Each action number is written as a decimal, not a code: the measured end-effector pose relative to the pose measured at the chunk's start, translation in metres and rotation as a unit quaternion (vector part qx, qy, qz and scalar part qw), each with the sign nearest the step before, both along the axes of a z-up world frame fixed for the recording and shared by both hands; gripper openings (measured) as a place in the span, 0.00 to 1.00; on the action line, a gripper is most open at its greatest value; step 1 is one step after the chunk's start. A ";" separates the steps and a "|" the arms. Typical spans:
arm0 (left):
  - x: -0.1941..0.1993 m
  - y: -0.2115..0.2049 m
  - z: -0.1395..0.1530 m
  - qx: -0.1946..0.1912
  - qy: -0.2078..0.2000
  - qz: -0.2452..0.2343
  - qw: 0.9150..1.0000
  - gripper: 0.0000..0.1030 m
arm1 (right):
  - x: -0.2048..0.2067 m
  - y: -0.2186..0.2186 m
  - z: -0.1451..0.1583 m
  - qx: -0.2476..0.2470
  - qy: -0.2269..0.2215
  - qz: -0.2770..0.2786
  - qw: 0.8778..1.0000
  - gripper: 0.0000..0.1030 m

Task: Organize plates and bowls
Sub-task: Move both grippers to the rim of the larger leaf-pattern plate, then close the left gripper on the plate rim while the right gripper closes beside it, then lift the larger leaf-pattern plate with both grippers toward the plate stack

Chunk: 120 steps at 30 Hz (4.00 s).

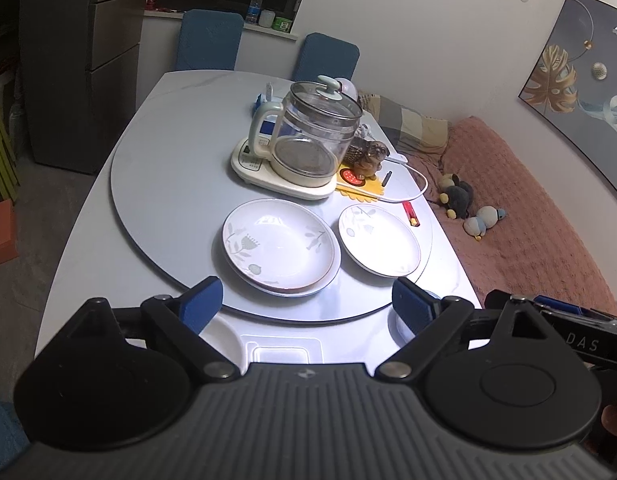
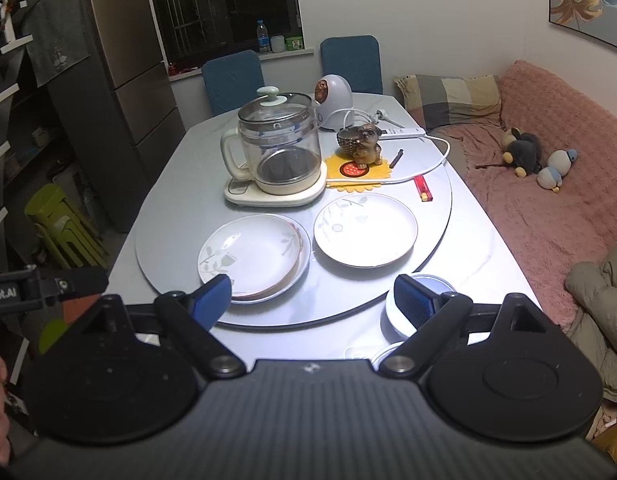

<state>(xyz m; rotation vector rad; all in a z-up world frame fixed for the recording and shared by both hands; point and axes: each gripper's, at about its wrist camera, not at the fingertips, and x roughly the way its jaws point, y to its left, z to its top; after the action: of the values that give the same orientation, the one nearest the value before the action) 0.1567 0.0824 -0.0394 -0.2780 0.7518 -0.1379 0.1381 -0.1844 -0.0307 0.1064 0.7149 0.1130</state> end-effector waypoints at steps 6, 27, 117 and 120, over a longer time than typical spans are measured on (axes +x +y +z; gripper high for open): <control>0.022 -0.031 -0.004 -0.002 0.002 -0.004 1.000 0.91 | 0.012 -0.027 -0.004 0.009 0.006 0.004 1.000 0.87; 0.125 -0.129 -0.038 -0.016 0.052 0.002 0.999 0.91 | 0.098 -0.131 -0.025 0.030 0.035 -0.010 0.999 0.87; 0.297 -0.158 -0.210 -0.139 0.193 0.203 0.950 0.26 | 0.392 -0.157 -0.212 0.126 0.258 0.317 0.904 0.16; 0.293 -0.156 -0.201 -0.144 0.183 0.201 0.952 0.26 | 0.389 -0.160 -0.204 0.136 0.256 0.313 0.904 0.16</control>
<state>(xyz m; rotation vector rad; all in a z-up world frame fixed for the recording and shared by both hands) 0.4497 -0.0739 -0.2406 -0.7428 1.0270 0.1988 0.5270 -0.3440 -0.2352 0.1729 1.2415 0.8287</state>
